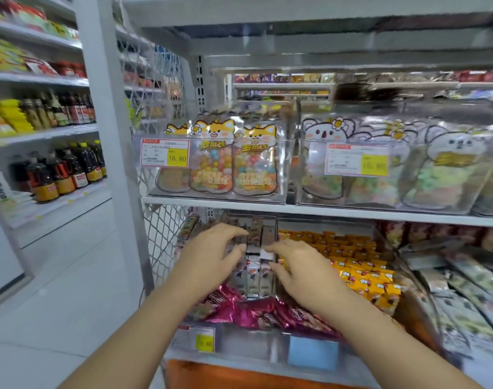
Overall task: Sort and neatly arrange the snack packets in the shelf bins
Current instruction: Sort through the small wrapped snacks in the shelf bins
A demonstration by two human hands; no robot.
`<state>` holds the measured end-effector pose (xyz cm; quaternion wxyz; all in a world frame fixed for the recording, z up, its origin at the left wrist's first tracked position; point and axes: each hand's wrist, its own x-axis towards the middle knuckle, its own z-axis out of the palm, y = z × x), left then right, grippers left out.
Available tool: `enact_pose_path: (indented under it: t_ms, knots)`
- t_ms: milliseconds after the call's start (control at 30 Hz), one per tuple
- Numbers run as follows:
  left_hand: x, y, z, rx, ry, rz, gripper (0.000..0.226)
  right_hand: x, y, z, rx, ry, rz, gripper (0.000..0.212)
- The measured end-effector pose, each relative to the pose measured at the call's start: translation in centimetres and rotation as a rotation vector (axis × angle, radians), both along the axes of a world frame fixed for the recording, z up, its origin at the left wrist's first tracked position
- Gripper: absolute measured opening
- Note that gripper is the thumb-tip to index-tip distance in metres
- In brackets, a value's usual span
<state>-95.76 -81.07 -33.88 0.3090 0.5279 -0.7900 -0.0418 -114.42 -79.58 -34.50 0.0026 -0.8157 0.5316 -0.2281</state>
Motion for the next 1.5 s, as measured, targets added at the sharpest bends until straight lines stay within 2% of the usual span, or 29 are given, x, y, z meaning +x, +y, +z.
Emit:
enact_pose_path:
  t_ms: [300,633,867,1033,1167,1267,1367,1500]
  knots:
    - [-12.3,4.2,0.9,-0.060,-0.124,-0.228,0.028,-10.0,6.8,0.7,-0.146,-0.068,-0.141,0.027]
    - [-25.6,4.3,-1.1,0.018,-0.227,-0.404,0.032,-24.3,9.6,-2.0,-0.122,-0.072,-0.481,0.027]
    - [-32.0,2.6,-2.1,0.101,-0.260,-0.499,0.041,-31.7,9.1,-5.4,-0.106,-0.186,-0.738,0.051]
    - [-36.0,1.9,-2.6,0.015,-0.395,-0.539,0.056,-34.2,8.1,-5.7,-0.003,-0.234,-0.775,0.068]
    - [-38.4,0.8,-3.5,0.114,-0.547,-0.558,0.089,-34.1,7.5,-5.4,0.108,-0.195,-0.765,0.078]
    - [-39.4,-0.1,-4.1,0.179,-0.637,-0.547,0.103,-34.0,7.2,-5.7,0.139,-0.123,-0.759,0.083]
    - [-40.2,-0.4,-4.1,0.175,-0.666,-0.509,0.100,-34.2,7.1,-6.1,0.081,-0.153,-0.753,0.081]
    - [-40.8,-0.9,-3.9,0.085,-0.662,-0.460,0.083,-34.6,7.0,-6.3,0.004,-0.222,-0.775,0.068]
